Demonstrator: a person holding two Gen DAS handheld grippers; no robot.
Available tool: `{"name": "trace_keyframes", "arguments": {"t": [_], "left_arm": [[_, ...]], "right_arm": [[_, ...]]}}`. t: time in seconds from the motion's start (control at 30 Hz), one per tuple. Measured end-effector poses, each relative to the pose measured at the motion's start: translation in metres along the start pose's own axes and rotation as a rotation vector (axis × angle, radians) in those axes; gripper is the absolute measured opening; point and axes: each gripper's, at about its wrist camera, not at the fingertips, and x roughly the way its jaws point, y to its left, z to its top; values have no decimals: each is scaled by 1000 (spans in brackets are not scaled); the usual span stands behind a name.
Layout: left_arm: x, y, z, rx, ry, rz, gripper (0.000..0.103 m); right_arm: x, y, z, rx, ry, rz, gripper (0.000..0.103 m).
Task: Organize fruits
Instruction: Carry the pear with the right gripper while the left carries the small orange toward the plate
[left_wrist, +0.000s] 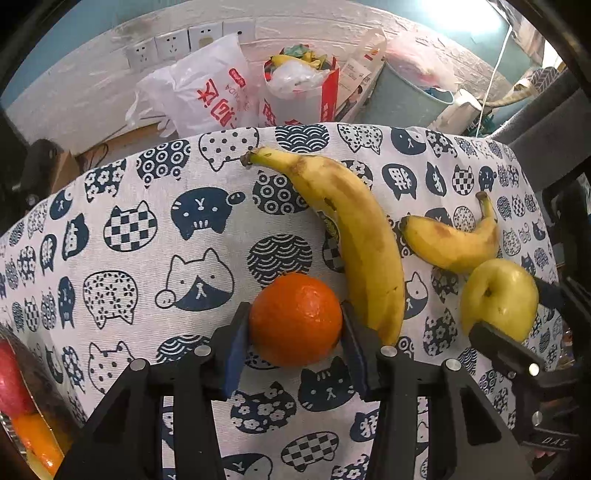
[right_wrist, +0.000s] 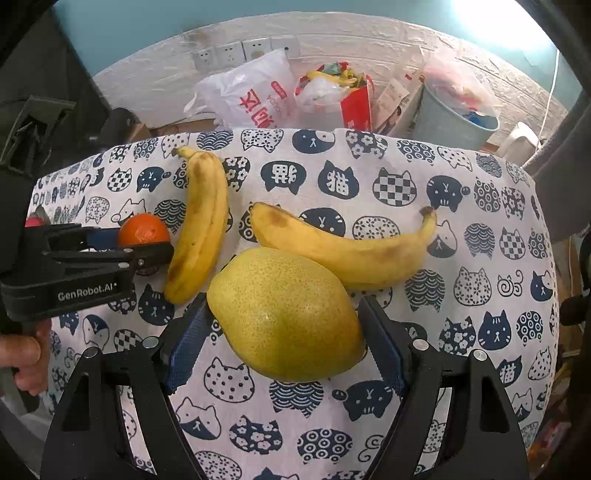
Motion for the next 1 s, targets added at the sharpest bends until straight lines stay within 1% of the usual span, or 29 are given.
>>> {"name": "trace_keyframes", "arguments": {"t": [0.27,0.47,0.7,0.87,1.0], "left_arm": [[-18,7,-10,1,-18,11,47],[-38,9,-21,10,-37,15,47],[-67,17,-34,0,-68,11,47],[-88,33,-50,-22,-87,7,47],[-106,48,-64,-38,-106,21,47]], "right_arm": [[-5,3,6,2,-21,3,80],[-14,14,10,-12,-40,11,80],[-30,37,15,-54,-71,25,80],[-38,56,18,-84,-82,36,80],[-42,75,20,-108,-87,58,80]]}}
